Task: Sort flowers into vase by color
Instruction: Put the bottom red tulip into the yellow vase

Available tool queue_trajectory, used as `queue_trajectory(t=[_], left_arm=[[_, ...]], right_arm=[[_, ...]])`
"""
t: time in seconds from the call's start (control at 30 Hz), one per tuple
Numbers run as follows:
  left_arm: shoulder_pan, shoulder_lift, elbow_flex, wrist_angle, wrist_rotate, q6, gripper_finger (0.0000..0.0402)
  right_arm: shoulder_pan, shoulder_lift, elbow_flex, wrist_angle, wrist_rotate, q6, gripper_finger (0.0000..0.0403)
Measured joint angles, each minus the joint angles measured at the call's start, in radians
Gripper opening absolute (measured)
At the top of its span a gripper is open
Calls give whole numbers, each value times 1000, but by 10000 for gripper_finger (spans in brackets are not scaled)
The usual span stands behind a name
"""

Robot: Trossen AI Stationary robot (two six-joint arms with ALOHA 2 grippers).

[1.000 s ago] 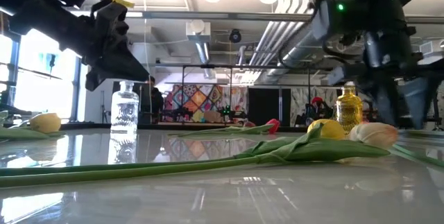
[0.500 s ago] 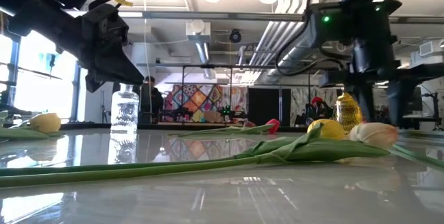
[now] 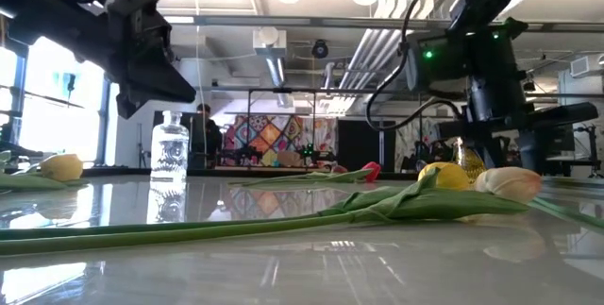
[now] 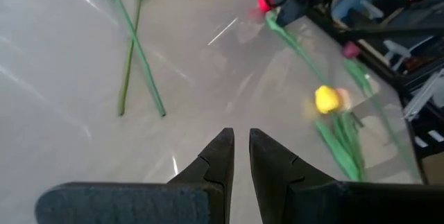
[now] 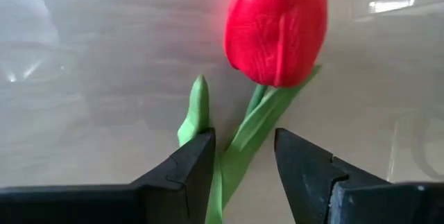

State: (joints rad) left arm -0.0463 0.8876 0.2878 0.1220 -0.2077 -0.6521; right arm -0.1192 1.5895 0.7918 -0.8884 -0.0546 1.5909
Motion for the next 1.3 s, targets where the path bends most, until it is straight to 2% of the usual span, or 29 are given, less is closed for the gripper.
queue_trajectory(t=[0.5, 0.7, 0.97, 1.1, 1.3], left_arm=[[0, -307, 0, -225, -30, -2, 35], [0, -399, 0, -274, -30, 11, 35], [0, -532, 0, -277, -53, 97, 35], [0, -597, 0, -283, -87, 161, 35], [0, -672, 0, -286, -145, 174, 35]], right_arm=[[1, -2, -2, 22, -2, -70, 8], [3, -59, -9, 20, 6, -73, 8], [5, -170, -8, 45, 89, -107, 3], [5, -234, -7, 53, 132, -115, 2], [5, -348, -7, 80, 187, -182, 2]])
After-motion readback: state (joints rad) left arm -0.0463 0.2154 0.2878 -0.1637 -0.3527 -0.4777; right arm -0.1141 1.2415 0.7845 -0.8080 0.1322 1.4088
